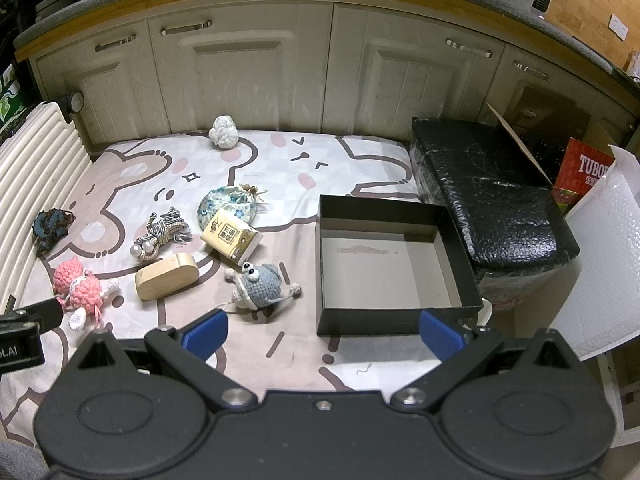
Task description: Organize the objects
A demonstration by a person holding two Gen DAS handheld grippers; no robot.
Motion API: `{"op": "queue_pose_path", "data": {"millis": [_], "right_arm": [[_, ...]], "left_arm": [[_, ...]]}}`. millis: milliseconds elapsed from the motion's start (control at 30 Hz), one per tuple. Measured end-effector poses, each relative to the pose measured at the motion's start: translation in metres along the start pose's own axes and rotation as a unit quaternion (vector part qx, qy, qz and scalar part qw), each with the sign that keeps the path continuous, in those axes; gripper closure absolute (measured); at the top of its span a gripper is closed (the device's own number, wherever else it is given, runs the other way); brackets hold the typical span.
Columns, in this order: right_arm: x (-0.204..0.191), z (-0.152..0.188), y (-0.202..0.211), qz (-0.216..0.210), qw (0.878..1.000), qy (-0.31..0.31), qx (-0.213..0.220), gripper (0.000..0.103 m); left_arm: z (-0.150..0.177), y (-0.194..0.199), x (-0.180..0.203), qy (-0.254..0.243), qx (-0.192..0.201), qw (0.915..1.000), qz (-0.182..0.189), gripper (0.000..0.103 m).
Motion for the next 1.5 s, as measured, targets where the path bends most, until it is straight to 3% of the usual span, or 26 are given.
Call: {"op": "queue_pose_path", "data": {"millis": [767,1033,1500], "right_arm": [[0.001,-0.001,0.001,0.001,1.000,-0.004,0.001,0.000],[0.004,-0.002,0.008,0.006,1.000,-0.010,0.025,0.000],[0.005,-0.045,0.033,-0.003,0.995,-0.014,0.095,0.000]], "left_arm": [[0.002,0.001,0.003,0.000,0.004,1.0000,0.000,0.000],[-0.003,0.015,0.006,-0.001,0.040,0.9992,-0.010,0.000],[-0.049,0.040,-0.012,0.025,0.100,0.9945,-0.019,0.000]]}}
Point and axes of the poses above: each gripper's, at about its wrist camera, not at the fingertips, and y roughly against the way its jaws point, x to its right, z to its underside, the point moved 9 cm from there along -y, roughly the way its jaws point
